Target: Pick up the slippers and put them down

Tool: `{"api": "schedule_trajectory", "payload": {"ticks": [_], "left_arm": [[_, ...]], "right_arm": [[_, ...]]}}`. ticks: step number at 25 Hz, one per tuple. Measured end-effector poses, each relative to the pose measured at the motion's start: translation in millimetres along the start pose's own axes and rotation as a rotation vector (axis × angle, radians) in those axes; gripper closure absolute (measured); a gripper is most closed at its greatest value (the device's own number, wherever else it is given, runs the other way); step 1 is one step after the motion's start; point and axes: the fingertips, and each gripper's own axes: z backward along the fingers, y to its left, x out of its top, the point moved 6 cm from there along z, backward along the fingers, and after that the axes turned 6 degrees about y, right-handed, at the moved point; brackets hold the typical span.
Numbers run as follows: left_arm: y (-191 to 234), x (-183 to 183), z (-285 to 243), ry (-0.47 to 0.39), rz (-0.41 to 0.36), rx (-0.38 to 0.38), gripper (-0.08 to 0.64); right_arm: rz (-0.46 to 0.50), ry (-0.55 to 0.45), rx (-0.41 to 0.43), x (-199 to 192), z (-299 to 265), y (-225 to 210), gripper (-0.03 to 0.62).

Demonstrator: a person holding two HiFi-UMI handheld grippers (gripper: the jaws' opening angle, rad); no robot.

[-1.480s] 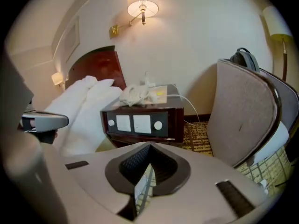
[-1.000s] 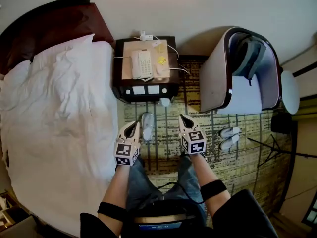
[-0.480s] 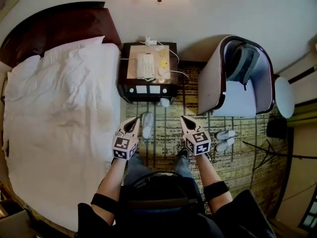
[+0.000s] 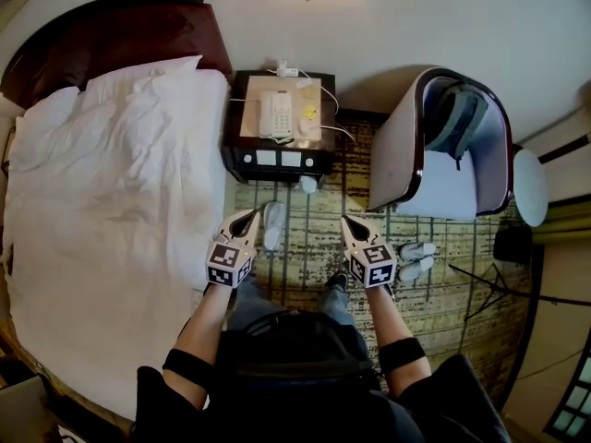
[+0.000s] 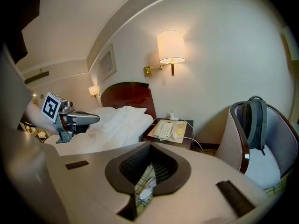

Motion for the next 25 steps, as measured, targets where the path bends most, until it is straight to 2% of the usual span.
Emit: {"api": "schedule_trajectory", "payload": {"ticks": [9,14,25], "left_arm": [[5,2,0,0.028,-0.031,0.015,0.557],[9,-2,-1,0.004,-0.005,0.018,0.557],[3,-3,-6,0.011,-0.006,0.008,0.557]], "right_arm": [[-0.003,0.001,0.008,3,-4,1,0.591],[-0.005,0.001,0.006,2,-8,-1,0.591],[-0.017,0.009,0.015,-4,-12,3,0.592]]}}
